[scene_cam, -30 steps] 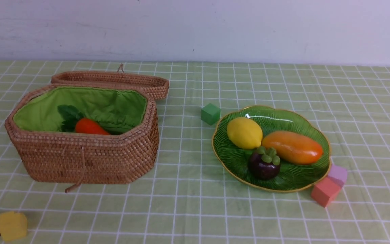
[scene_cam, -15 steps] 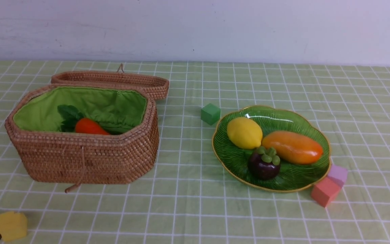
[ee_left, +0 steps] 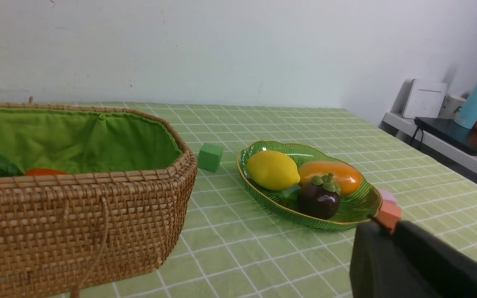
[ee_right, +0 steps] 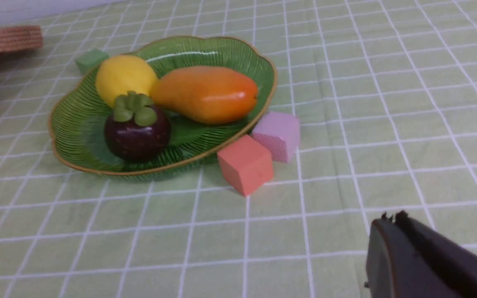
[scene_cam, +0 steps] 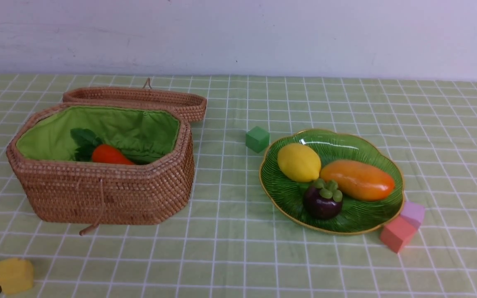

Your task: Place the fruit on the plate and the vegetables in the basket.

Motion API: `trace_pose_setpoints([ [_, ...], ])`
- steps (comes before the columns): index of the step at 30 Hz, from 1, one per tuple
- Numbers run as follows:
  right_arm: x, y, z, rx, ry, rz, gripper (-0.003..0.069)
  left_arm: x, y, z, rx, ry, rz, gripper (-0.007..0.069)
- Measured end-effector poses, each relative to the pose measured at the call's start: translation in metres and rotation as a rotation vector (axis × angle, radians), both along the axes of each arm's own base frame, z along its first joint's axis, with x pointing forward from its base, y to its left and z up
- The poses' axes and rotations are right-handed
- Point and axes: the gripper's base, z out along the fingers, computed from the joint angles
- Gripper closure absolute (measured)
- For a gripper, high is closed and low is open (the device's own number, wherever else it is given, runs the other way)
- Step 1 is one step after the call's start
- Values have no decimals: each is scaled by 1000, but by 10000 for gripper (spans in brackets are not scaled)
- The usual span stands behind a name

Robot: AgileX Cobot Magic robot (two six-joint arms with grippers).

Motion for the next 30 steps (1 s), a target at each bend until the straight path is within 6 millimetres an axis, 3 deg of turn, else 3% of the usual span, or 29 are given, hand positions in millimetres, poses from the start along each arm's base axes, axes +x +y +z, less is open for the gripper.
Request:
trace_pose_setpoints([
  [2, -3, -1, -26, 2, 5, -13, 663, 0, 0, 0, 0, 0, 0, 574],
  [3, -3, -1, -28, 2, 7, -14, 663, 0, 0, 0, 1, -1, 0, 574],
  [30, -5, 0, -28, 35, 0, -11, 652, 0, 0, 0, 4, -1, 3, 543],
])
